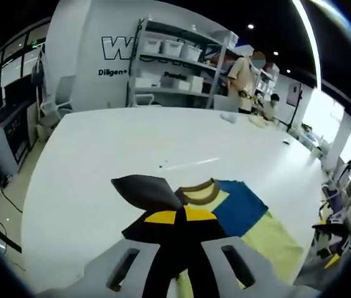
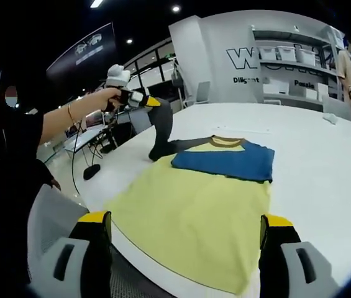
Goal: Fold the garment on the visible template until the final outline fits inside the template.
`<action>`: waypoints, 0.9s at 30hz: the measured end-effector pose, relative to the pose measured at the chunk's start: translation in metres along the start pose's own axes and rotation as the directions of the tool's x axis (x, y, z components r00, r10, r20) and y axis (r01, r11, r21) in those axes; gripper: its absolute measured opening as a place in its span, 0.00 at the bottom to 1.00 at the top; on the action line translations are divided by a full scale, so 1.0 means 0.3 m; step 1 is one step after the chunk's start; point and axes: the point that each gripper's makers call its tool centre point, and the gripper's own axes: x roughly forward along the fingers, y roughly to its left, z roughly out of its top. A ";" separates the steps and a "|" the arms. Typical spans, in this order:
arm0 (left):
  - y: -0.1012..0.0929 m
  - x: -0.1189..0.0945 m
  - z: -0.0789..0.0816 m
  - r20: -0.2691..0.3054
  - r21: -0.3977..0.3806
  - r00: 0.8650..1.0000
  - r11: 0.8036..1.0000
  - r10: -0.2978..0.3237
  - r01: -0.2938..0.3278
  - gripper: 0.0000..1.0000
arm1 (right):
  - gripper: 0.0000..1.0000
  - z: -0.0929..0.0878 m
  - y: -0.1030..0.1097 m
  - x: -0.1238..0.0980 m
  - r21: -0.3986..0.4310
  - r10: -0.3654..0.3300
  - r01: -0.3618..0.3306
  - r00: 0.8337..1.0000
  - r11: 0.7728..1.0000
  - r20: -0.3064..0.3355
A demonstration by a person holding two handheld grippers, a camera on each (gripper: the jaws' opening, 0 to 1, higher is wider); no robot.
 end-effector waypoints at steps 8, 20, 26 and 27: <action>-0.205 0.093 0.025 -0.019 0.020 0.995 0.995 -0.094 0.094 0.02 | 0.99 -0.016 -0.013 -0.011 0.008 -0.023 0.023 1.000 1.000 -0.008; -0.411 0.240 -0.133 -0.125 0.059 0.980 0.985 -0.155 0.164 0.02 | 0.99 -0.037 -0.021 -0.017 0.016 -0.035 0.035 0.999 0.999 -0.025; -0.463 0.315 -0.242 -0.187 0.023 0.967 0.984 -0.171 0.179 0.02 | 0.99 -0.056 -0.023 -0.018 0.020 -0.041 0.041 0.998 0.999 -0.038; -0.465 0.326 -0.258 -0.194 0.009 0.966 0.984 -0.171 0.176 0.02 | 0.99 -0.060 -0.025 -0.019 0.020 -0.043 0.044 0.998 0.999 -0.042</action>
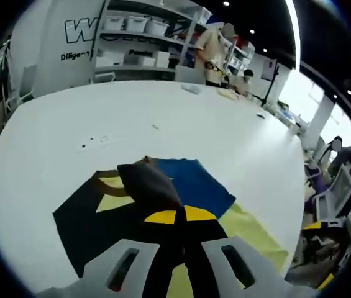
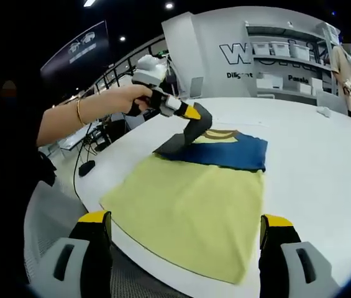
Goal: Fold the garment on the visible template until the final outline fits inside the template.
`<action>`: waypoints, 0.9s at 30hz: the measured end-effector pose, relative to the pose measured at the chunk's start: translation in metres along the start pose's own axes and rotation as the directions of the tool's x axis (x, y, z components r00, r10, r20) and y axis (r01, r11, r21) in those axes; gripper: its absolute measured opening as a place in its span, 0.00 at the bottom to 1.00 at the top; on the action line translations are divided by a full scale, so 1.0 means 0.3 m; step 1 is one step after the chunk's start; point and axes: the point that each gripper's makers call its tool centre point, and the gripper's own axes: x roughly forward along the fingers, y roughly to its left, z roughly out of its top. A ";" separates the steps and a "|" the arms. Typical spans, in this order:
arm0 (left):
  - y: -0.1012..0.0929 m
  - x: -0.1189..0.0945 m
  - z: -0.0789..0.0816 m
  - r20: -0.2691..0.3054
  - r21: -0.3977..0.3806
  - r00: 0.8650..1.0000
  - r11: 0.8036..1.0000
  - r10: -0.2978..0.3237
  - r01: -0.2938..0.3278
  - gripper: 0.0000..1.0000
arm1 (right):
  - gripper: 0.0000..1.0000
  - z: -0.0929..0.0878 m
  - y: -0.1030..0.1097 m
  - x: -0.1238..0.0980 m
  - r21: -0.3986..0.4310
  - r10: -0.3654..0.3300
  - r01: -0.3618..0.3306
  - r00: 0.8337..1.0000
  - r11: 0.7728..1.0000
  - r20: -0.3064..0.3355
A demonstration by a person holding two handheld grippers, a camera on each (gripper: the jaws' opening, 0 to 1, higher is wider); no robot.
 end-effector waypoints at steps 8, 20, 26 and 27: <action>-0.029 0.085 -0.075 -0.016 -0.001 0.999 0.999 -0.033 0.033 0.03 | 0.99 -0.011 0.000 0.002 0.007 -0.001 0.001 1.000 1.000 -0.011; -0.071 0.107 -0.109 -0.039 0.026 0.992 0.993 -0.117 0.118 0.19 | 0.99 0.002 -0.001 0.021 -0.006 -0.001 0.001 1.000 1.000 -0.019; -0.044 0.091 -0.095 -0.024 0.080 0.996 0.993 -0.082 0.083 0.44 | 0.99 0.000 -0.011 0.033 -0.002 -0.012 0.011 1.000 1.000 -0.025; -0.037 0.087 -0.093 -0.020 0.087 0.997 0.993 -0.074 0.075 0.53 | 0.99 0.001 -0.012 0.035 -0.002 -0.012 0.012 1.000 1.000 -0.025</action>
